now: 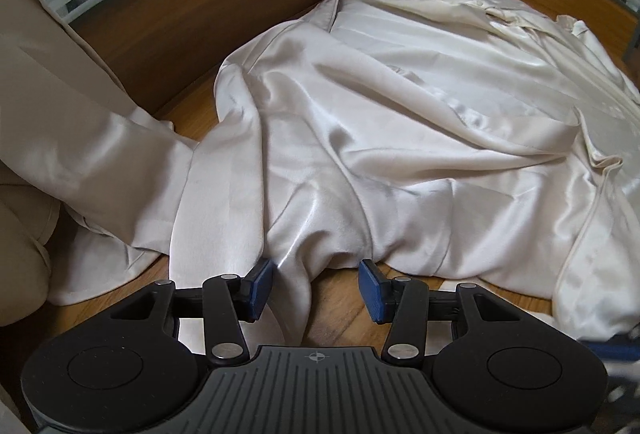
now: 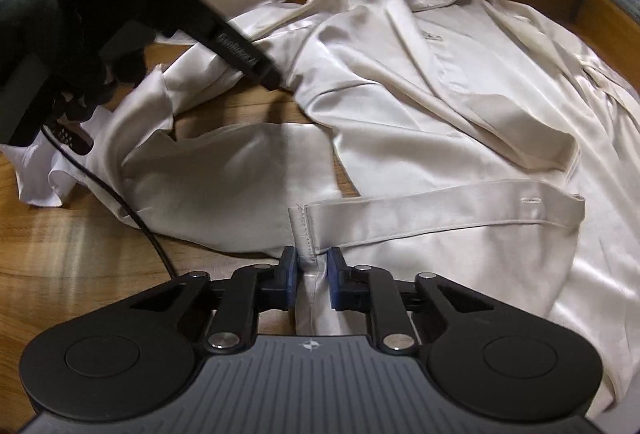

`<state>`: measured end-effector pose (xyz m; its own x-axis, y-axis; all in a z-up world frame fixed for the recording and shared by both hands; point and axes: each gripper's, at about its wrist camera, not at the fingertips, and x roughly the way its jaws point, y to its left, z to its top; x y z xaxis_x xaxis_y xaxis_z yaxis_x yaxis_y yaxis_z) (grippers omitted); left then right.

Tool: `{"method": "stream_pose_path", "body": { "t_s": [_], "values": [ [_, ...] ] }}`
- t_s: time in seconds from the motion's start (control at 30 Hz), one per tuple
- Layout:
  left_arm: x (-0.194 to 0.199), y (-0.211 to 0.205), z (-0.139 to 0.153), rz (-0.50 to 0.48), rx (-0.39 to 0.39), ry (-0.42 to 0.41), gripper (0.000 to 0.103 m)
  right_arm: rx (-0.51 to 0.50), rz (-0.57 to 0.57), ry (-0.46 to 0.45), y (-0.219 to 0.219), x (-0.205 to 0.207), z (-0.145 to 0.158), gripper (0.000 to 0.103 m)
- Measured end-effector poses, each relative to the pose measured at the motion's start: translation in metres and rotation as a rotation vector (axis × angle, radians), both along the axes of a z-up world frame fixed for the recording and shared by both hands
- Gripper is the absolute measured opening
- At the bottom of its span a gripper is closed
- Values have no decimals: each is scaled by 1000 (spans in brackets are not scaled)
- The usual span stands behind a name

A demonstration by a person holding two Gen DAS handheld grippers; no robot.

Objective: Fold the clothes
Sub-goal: 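Pinch the shirt sleeve cuff with the right tool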

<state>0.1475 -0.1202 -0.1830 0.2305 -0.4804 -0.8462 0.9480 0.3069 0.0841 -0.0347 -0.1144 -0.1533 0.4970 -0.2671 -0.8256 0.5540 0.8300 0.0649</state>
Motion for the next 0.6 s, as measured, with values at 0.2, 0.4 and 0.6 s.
{"method": "stream_pose_path", "body": {
  "t_s": [0.2, 0.4, 0.6],
  "values": [
    [3, 0, -1, -3, 11, -12, 50, -57, -155, -86, -17, -60, 42, 14],
    [-1, -1, 14, -19, -26, -17, 50, -115, -384, -119, -60, -143, 83, 14],
    [-10, -19, 51, -55, -125, 6, 51, -86, -558, -84, -92, -214, 86, 14]
  ]
}}
